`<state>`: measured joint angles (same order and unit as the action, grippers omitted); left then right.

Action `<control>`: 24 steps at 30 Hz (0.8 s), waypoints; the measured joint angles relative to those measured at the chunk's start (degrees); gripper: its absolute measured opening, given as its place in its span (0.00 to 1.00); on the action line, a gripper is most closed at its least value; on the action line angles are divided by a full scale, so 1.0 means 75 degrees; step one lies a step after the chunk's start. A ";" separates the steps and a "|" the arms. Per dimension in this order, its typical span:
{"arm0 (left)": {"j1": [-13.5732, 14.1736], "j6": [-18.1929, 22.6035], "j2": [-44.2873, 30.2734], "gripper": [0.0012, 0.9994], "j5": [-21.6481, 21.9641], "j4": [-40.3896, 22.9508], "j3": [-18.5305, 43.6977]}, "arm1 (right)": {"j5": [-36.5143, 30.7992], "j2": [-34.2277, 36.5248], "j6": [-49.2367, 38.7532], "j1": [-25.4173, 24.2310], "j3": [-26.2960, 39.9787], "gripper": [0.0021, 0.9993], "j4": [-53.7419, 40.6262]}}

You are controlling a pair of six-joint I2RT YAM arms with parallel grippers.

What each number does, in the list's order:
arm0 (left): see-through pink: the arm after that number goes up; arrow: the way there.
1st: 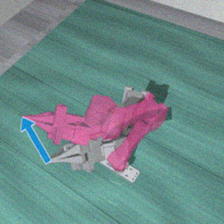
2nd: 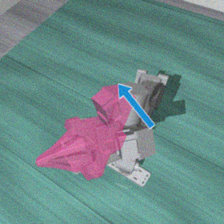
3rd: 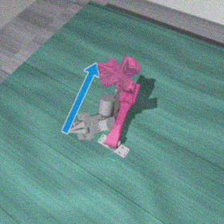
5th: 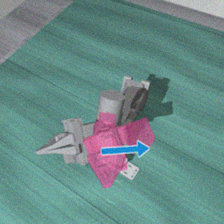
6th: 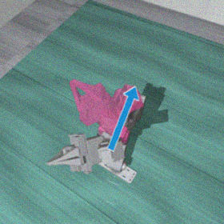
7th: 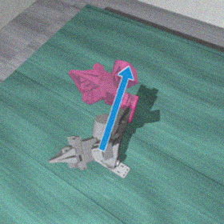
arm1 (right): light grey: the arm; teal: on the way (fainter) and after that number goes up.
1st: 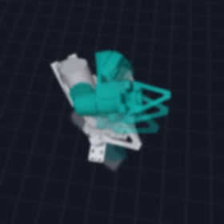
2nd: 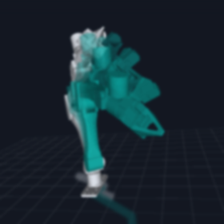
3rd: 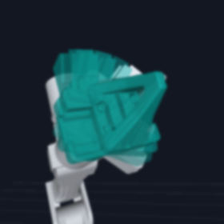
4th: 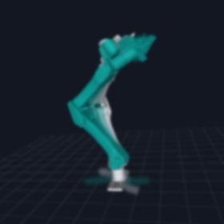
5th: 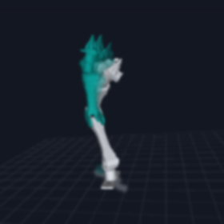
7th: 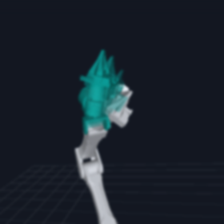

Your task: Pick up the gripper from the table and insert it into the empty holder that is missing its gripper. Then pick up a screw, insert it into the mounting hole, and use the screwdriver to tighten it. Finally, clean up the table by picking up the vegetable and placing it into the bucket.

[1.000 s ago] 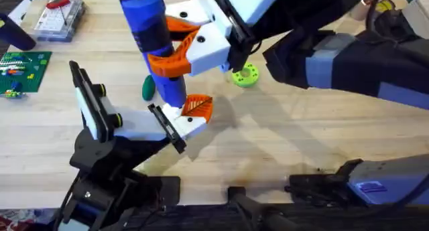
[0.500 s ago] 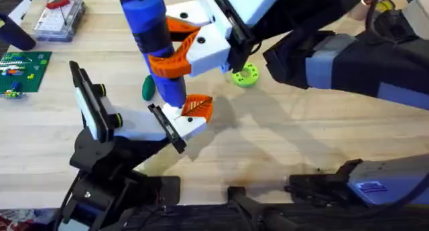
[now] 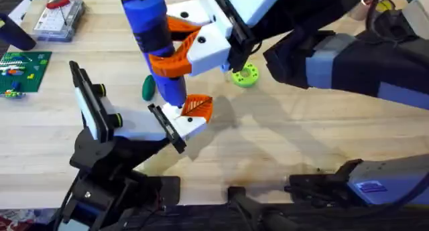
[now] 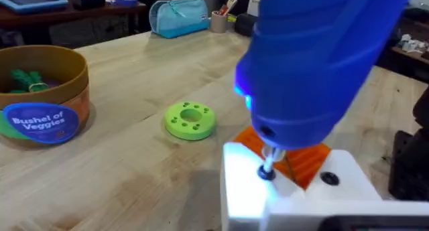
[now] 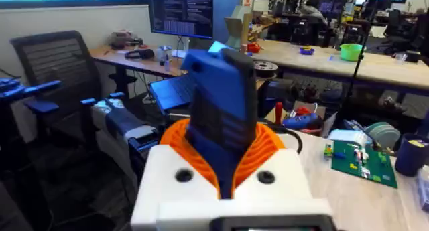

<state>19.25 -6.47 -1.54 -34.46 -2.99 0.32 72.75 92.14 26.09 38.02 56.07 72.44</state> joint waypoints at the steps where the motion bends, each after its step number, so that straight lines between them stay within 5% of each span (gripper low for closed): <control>1: 0.0000 0.0001 0.0000 0.02 0.0000 -0.0001 0.0000 | 0.0000 0.0000 0.0000 0.0000 0.0000 0.05 0.0000; 24: 0.0000 -0.0001 0.0000 0.02 0.0000 0.0001 0.0000 | 0.0000 0.0003 -0.0066 0.0000 0.0000 0.05 -0.0091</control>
<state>19.25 -6.48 -1.54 -34.46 -2.99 0.32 72.75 92.16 25.59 38.02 56.07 71.76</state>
